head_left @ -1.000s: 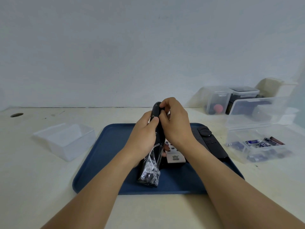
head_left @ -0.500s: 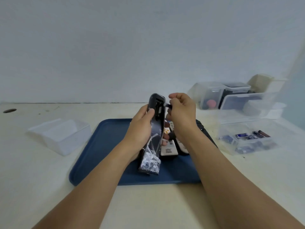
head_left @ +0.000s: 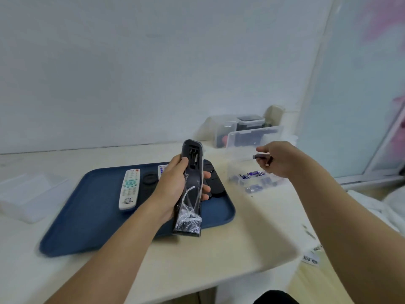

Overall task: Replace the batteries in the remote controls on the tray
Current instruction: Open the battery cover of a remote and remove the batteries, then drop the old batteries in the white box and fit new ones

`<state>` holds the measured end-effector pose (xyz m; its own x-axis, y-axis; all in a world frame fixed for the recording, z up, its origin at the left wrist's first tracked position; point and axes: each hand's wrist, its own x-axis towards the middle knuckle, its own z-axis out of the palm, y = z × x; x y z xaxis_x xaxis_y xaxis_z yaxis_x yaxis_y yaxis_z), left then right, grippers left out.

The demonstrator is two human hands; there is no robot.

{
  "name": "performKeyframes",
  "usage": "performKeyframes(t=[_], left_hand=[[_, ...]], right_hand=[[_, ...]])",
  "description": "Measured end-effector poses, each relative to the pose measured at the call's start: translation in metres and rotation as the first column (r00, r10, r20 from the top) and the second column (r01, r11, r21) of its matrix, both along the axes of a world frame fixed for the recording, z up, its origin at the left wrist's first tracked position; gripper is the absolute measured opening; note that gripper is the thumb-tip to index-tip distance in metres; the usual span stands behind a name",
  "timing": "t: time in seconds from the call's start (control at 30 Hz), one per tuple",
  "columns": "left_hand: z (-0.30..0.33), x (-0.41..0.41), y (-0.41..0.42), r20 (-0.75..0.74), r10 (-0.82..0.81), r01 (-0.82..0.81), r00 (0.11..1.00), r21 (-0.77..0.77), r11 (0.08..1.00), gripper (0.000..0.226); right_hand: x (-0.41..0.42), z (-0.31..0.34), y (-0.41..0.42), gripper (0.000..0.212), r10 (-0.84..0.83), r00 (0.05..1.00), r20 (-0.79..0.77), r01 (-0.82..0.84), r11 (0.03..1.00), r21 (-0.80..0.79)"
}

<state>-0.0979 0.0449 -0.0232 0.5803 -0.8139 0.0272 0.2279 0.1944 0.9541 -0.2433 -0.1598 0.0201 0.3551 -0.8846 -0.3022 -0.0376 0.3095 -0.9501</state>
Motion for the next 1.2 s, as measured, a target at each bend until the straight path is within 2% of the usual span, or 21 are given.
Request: performKeyframes(t=[0.13,0.2,0.27,0.3,0.37,0.4,0.47,0.53,0.6,0.63,0.7,0.8,0.87,0.93,1.03,1.2], left_hand=[[0.001,0.0,-0.002,-0.003,0.005,-0.005,1.0,-0.012,1.0,0.032],[0.0,0.01,0.008,-0.022,0.014,-0.014,1.0,-0.018,1.0,0.03],[0.004,0.019,0.02,-0.023,0.048,-0.048,0.999,0.003,0.999,0.024],[0.007,0.025,0.026,0.0,0.086,-0.086,0.996,0.027,0.996,0.022],[0.011,0.046,0.047,0.02,0.19,-0.191,0.982,0.061,0.98,0.021],[0.014,0.056,0.056,-0.003,0.234,-0.233,0.972,0.074,0.97,0.024],[0.021,0.078,0.08,-0.019,0.33,-0.326,0.944,0.109,0.939,0.03],[0.028,0.1,0.109,0.045,0.45,-0.451,0.892,0.158,0.878,0.031],[0.034,0.124,0.149,0.074,0.564,-0.568,0.823,0.136,0.811,0.031],[0.034,0.134,0.164,0.066,0.604,-0.607,0.794,0.118,0.786,0.031],[0.031,0.154,0.195,0.047,0.678,-0.678,0.733,0.123,0.725,0.032],[0.016,0.179,0.24,0.057,0.77,-0.768,0.635,0.151,0.623,0.03],[0.004,0.188,0.254,0.065,0.795,-0.79,0.604,0.186,0.585,0.03],[-0.008,0.195,0.258,0.032,0.802,-0.79,0.596,0.201,0.579,0.033],[-0.02,0.201,0.251,-0.054,0.764,-0.753,0.643,0.14,0.643,0.031],[-0.025,0.199,0.24,0.032,0.732,-0.732,0.681,0.014,0.681,0.029]], right_hand=[[-0.006,0.019,-0.005,0.02,0.135,0.98,-0.147,-0.133,0.991,0.026],[0.0,0.02,0.005,0.025,0.089,0.979,-0.181,-0.098,0.994,-0.042],[0.01,0.017,0.026,0.034,-0.009,0.995,-0.097,-0.006,0.987,-0.16],[0.017,0.016,0.044,0.032,-0.052,0.998,-0.038,0.043,0.976,-0.214],[0.047,0.01,0.094,0.012,-0.009,0.998,0.063,0.03,0.94,-0.339],[0.061,0.009,0.119,0.011,0.068,0.994,0.09,-0.023,0.902,-0.431],[0.095,0.006,0.167,0.017,0.314,0.948,0.044,-0.22,0.752,-0.621],[0.136,0.002,0.202,0.023,0.509,0.839,-0.195,-0.451,0.449,-0.771],[0.181,-0.003,0.229,0.036,0.529,0.74,-0.416,-0.564,0.15,-0.812],[0.199,-0.006,0.236,0.042,0.513,0.701,-0.495,-0.599,0.048,-0.799],[0.229,-0.013,0.247,0.049,0.457,0.625,-0.634,-0.67,-0.105,-0.735],[0.263,-0.026,0.266,0.056,0.396,0.486,-0.779,-0.767,-0.233,-0.597],[0.273,-0.036,0.27,0.064,0.361,0.418,-0.834,-0.817,-0.252,-0.519],[0.277,-0.045,0.274,0.065,0.355,0.392,-0.849,-0.843,-0.232,-0.486],[0.275,-0.058,0.273,0.06,0.337,0.467,-0.817,-0.796,-0.243,-0.555],[0.273,-0.068,0.266,0.055,0.395,0.497,-0.773,-0.766,-0.219,-0.604]])
